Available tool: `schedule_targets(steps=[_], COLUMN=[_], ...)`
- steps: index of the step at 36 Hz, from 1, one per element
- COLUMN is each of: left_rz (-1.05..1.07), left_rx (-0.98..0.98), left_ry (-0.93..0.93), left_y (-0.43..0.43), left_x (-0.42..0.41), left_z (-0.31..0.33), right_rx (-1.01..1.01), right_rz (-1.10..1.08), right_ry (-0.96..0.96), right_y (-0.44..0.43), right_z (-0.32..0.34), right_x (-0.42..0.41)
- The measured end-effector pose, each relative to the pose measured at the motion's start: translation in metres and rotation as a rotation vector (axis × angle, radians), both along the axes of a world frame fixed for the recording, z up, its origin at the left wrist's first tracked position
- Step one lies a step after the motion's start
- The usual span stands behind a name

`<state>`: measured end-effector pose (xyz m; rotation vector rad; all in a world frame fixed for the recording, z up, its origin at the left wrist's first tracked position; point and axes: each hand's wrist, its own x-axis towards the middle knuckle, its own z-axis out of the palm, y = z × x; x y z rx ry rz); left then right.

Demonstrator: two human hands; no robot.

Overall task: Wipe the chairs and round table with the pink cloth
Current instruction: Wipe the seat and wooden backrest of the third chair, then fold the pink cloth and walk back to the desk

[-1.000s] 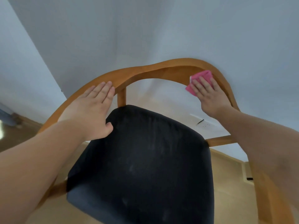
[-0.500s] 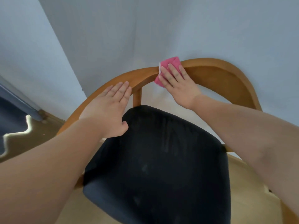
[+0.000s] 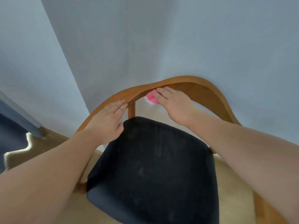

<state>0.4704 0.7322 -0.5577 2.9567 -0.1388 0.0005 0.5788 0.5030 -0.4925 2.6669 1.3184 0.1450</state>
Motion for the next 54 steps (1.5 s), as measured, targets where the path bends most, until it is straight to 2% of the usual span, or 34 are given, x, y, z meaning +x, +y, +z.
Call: schedule_targets(steps=[5,9,14,18,23,29,33,36,40,43,49,52,54], left_rz=[0.154,0.187,0.082,-0.154,-0.11,0.122,0.276,0.359,0.537,0.738,1.219,1.471,1.638], left_rx=[-0.447,-0.626,-0.674,-0.704,-0.68,-0.638,-0.612,-0.562,-0.567,-0.561,-0.462,-0.406,-0.418], left_ry=[-0.04,-0.068,-0.167,-0.245,-0.25,-0.212,-0.226,-0.231,-0.286,-0.381,-0.575,-0.542,-0.513], left_y=[-0.011,-0.021,-0.018,-0.007,0.014,0.034,0.04,0.039,0.026,0.015,-0.014,-0.032,-0.047], left_x=[-0.014,-0.039,-0.099,-0.162,-0.235,-0.296,-0.318,-0.332,-0.351,-0.368,-0.428,-0.477,-0.514], left_z=[0.055,0.115,0.193,0.252,0.295,0.33,0.348,0.358,0.369,0.377,0.384,0.387,0.389], right_rx=[0.105,0.189,0.327,0.427,0.562,0.533,0.578,0.526,0.453,0.439,0.365,0.389,0.323], right_rz=[0.034,0.1,0.182,0.211,0.186,0.172,0.207,0.28,0.363,0.388,0.574,0.556,0.542], right_ry=[-0.015,-0.001,0.106,0.221,0.484,0.694,0.91,1.078,1.149,1.228,1.523,1.627,1.717], right_y=[-0.003,0.001,0.011,0.023,0.039,0.062,0.079,0.092,0.111,0.121,0.133,0.136,0.137], right_z=[0.048,0.091,0.145,0.19,0.236,0.262,0.275,0.284,0.289,0.289,0.283,0.283,0.289], right_x=[-0.042,-0.084,-0.149,-0.203,-0.261,-0.299,-0.312,-0.318,-0.326,-0.336,-0.376,-0.413,-0.442])
